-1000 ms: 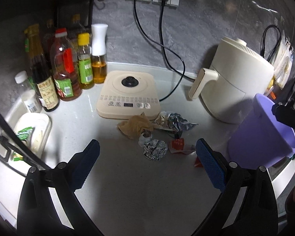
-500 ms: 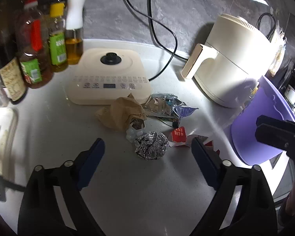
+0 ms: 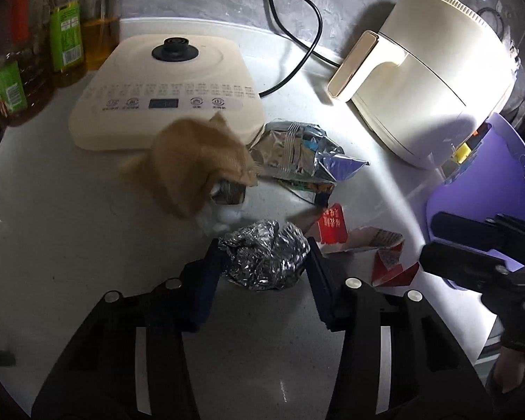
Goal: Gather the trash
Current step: 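Grasp crumpled foil ball with left tool while right tool grasps red paper carton, then carry both items over the purple bucket and open both tools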
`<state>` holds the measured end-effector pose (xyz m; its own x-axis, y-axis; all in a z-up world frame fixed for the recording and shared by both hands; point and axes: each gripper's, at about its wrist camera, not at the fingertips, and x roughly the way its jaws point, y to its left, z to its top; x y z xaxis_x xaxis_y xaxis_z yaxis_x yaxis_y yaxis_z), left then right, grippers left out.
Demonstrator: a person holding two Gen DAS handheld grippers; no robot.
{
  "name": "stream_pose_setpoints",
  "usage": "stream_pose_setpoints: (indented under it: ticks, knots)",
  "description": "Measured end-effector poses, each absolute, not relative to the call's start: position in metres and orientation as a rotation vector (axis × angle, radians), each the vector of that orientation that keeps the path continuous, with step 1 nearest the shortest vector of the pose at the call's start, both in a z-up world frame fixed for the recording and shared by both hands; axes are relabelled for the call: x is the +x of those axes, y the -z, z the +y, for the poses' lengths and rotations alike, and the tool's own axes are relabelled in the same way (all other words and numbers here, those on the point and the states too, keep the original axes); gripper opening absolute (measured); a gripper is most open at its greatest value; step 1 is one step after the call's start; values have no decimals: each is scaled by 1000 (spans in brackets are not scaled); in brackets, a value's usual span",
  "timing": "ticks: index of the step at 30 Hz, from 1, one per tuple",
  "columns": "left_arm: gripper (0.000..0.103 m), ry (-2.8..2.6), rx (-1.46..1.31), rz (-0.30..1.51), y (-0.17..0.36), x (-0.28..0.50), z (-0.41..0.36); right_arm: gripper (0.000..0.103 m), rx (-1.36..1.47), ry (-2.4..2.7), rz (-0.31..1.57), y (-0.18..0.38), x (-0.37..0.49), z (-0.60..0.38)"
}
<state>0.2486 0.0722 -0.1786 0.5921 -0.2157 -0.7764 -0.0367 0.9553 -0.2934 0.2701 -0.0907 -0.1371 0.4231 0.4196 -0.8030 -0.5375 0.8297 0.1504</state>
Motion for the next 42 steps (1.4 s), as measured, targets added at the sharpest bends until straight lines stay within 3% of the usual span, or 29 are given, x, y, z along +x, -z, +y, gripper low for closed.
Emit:
stream_pose_setpoints:
  ticks: [11,12,13,23,42]
  knots:
    - [45,-23,-339,859,155,205,94,37,-266,-666,995,171,284,-65]
    - [45,-40,-344,855,153,200,96,15,-281,-669,1002,174,284,-63]
    - [45,-52,-346,852,151,197,98,12,-290,-676,996,173,283,-61]
    - [45,-143,-336,748,101,163,100,11,-201,-801,866,118,257,-79]
    - [45,-160,-265,601,24,133,25,10,-84,-784,552,3,219,-175]
